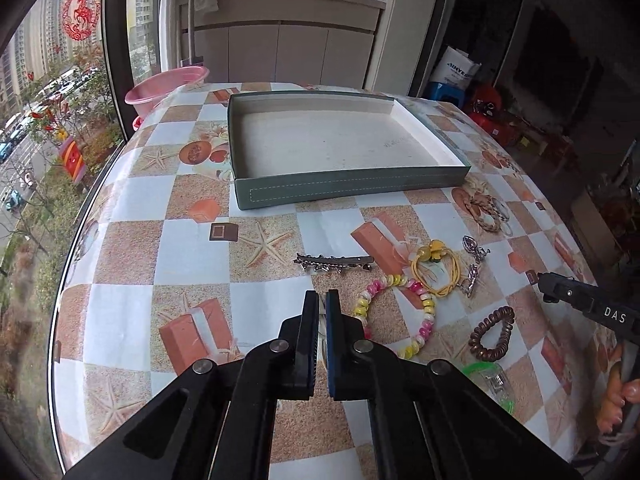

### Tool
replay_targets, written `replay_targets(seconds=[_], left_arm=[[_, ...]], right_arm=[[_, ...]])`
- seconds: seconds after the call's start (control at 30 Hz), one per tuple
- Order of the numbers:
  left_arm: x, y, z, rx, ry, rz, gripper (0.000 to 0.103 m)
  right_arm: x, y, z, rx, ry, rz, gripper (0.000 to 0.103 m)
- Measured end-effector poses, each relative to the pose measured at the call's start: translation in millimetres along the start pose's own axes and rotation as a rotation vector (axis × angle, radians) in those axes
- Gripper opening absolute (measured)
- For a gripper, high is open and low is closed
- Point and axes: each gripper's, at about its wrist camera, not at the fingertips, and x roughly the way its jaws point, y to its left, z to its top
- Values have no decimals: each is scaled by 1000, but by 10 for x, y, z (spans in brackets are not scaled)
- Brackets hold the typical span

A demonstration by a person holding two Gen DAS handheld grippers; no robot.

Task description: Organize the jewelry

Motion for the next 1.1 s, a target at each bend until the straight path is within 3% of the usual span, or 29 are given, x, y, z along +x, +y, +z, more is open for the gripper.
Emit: replay_targets(seconds=[0.13, 0.27, 0.3, 0.33, 0.37, 0.5, 0.6, 0.97, 1.03, 1.1], left_arm=[[125, 20, -82, -7, 31, 102, 16], [244, 57, -118, -16, 56, 151, 17], [253, 70, -111, -24, 53, 157, 27], [260, 88, -100, -37, 52, 161, 49], [271, 107, -84, -56, 54, 170, 103], [286, 103, 2, -41, 21, 205, 103], [328, 80, 32, -22, 23, 286, 103], [546, 70, -24, -17, 89, 259, 96], [519, 82, -49, -22, 86, 234, 89], [475, 41, -81, -1, 77, 215, 68]], right_arm=[[18, 23, -31, 6, 13, 12, 19], [37, 45, -113, 0, 23, 18, 19], [31, 43, -125, 2, 24, 19, 19], [25, 37, -132, 4, 23, 21, 19], [16, 32, -139, 6, 21, 22, 19], [-14, 4, -146, 15, 12, 25, 19], [-26, -9, -148, 17, 9, 29, 19], [-96, 4, -185, 22, -10, 46, 19], [-106, -1, -185, 23, -14, 47, 19], [-104, -3, -184, 23, -13, 48, 19]])
